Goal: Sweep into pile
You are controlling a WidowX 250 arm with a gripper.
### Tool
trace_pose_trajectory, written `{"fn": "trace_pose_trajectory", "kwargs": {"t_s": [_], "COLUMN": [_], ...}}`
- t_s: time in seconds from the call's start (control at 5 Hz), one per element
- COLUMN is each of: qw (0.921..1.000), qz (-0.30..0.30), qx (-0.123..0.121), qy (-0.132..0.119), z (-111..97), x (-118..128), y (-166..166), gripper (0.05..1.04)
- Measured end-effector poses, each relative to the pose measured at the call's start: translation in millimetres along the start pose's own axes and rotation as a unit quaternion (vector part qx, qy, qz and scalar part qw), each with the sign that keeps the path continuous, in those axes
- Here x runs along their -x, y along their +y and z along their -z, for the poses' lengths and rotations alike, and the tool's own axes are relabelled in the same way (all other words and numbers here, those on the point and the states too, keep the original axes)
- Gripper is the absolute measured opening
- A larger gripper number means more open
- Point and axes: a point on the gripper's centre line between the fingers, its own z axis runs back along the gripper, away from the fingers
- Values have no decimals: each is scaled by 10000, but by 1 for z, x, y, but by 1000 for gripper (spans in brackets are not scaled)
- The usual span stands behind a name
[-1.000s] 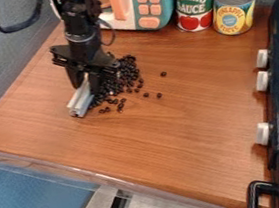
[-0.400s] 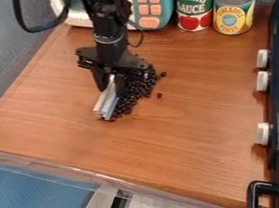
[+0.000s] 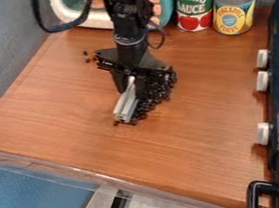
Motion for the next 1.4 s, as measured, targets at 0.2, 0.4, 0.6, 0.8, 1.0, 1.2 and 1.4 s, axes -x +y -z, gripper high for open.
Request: {"fn": "trace_pose_trajectory", "kwargs": {"t_s": [0.2,0.4,0.6,0.8,1.0,1.2,1.4], "qw": [10000,10000,10000,10000,9992,9980,9972], "qz": [21,22,9,-34,-287,-417,-493], "qx": [68,81,74,88,139,224,144], "qy": [6,-12,-29,13,-258,-423,-549], "z": [-2,-2,-4,-12,-43,-71,-95], "x": [0,-1,1,2,-8,-13,-12], "y": [-16,-20,-20,-12,12,32,65], "gripper": [345,345,345,345,345,345,345]}}
